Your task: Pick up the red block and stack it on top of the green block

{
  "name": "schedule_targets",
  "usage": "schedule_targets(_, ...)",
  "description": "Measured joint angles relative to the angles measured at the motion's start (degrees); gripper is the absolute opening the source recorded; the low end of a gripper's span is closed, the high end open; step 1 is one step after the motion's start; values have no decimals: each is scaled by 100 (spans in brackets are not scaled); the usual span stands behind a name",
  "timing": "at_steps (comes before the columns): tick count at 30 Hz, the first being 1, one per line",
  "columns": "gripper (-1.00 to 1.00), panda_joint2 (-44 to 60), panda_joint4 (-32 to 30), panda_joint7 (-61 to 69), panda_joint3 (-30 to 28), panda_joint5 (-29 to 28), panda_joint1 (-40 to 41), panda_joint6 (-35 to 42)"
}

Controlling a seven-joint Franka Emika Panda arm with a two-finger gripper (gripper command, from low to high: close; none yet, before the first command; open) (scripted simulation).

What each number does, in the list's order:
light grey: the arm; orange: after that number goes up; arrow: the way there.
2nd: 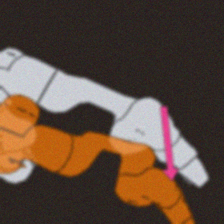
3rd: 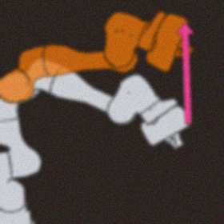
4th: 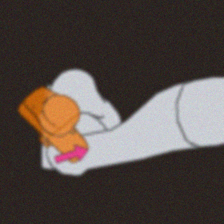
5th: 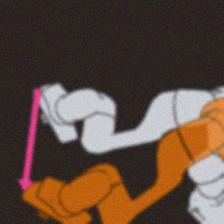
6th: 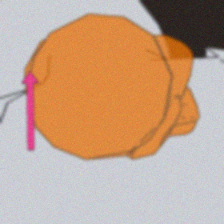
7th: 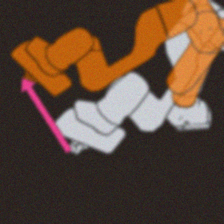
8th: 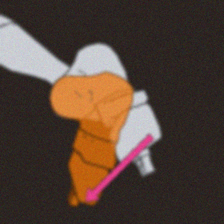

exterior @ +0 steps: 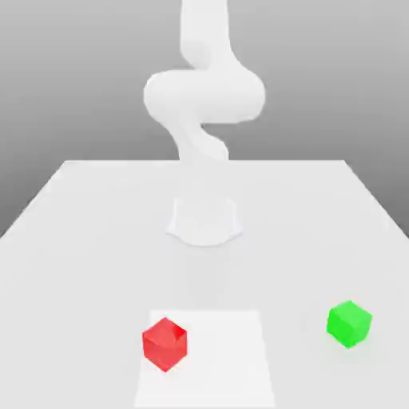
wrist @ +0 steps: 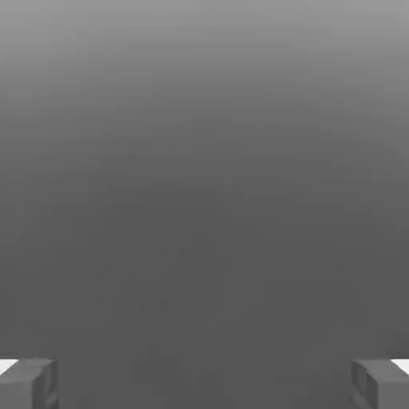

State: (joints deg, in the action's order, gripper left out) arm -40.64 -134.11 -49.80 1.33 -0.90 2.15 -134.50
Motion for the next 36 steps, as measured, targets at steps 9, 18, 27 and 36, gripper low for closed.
schedule_targets(9,0,1926,-854,-1448,339,-310,705,-998)
schedule_targets(18,0,3786,-1694,-2635,317,-294,1077,-1988)
schedule_targets(27,-100,5608,-1836,-3049,137,-237,998,-3342)
schedule_targets(36,-100,5351,-1873,-3012,196,-179,1043,-3132)
